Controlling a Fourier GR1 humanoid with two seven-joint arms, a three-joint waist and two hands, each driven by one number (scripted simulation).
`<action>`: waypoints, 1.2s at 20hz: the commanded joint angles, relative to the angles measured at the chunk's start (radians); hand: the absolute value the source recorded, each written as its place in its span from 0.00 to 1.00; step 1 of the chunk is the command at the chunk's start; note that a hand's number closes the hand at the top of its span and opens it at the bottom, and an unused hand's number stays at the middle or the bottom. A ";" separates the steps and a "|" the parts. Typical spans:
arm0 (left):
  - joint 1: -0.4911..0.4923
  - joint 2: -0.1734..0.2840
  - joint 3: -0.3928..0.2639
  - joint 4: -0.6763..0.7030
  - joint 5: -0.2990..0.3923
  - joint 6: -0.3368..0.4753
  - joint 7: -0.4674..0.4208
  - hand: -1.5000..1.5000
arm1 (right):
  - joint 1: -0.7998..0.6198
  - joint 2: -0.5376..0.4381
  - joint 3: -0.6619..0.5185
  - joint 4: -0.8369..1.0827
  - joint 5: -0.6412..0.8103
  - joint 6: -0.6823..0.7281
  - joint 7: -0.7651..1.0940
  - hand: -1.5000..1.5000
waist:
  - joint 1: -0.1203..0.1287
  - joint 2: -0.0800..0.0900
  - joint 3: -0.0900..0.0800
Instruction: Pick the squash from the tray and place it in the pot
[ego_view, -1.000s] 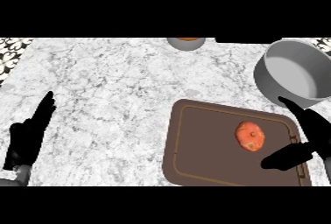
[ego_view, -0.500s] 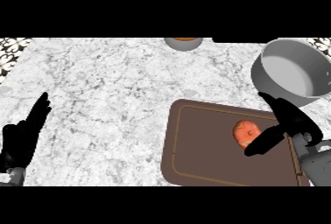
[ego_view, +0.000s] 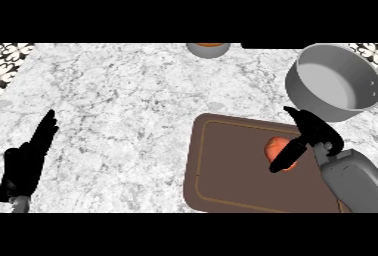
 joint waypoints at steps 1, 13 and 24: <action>-0.038 -0.035 -0.003 -0.005 -0.040 0.028 0.039 0.50 | -0.065 0.080 0.018 0.044 0.034 0.029 0.170 0.00 | -0.004 0.000 0.000; 0.021 -0.062 0.078 0.010 -0.051 -0.059 -0.010 0.50 | 0.066 0.036 -0.058 0.144 0.103 0.079 -0.053 0.00 | -0.007 -0.001 0.000; 0.009 -0.100 0.129 0.000 -0.125 -0.112 0.014 0.50 | -0.013 0.173 -0.072 0.211 0.225 0.110 -0.110 1.00 | -0.004 0.000 0.000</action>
